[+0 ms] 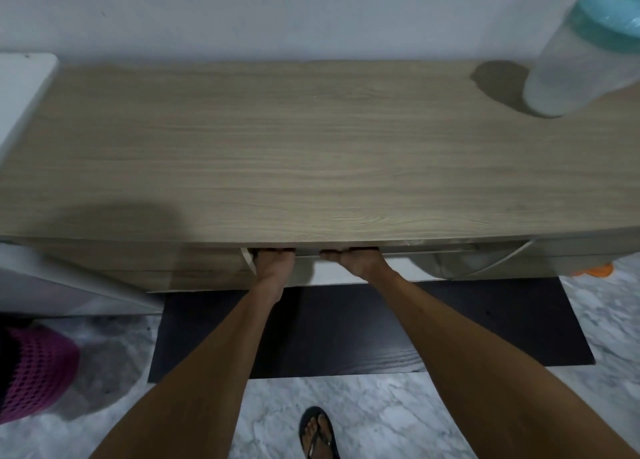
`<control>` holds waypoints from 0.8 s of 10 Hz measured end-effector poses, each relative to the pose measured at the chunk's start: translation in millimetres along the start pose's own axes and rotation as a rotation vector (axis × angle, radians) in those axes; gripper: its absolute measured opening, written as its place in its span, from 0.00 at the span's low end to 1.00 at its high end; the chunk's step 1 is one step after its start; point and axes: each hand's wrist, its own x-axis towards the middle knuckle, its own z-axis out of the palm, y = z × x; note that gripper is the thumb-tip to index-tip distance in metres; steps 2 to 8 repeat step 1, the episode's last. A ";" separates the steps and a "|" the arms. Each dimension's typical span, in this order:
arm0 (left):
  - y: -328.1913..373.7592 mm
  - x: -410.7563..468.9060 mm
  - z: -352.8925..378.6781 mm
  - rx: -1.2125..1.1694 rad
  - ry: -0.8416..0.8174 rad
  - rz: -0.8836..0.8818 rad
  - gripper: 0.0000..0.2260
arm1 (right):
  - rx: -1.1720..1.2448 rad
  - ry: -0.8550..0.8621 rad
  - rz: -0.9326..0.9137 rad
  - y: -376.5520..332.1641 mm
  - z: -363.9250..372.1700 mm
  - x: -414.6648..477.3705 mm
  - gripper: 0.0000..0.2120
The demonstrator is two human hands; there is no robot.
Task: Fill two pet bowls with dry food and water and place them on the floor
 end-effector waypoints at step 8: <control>-31.5 -20.3 -11.9 -0.001 -0.004 0.029 0.21 | -0.199 0.122 -0.155 31.4 -5.7 -8.0 0.38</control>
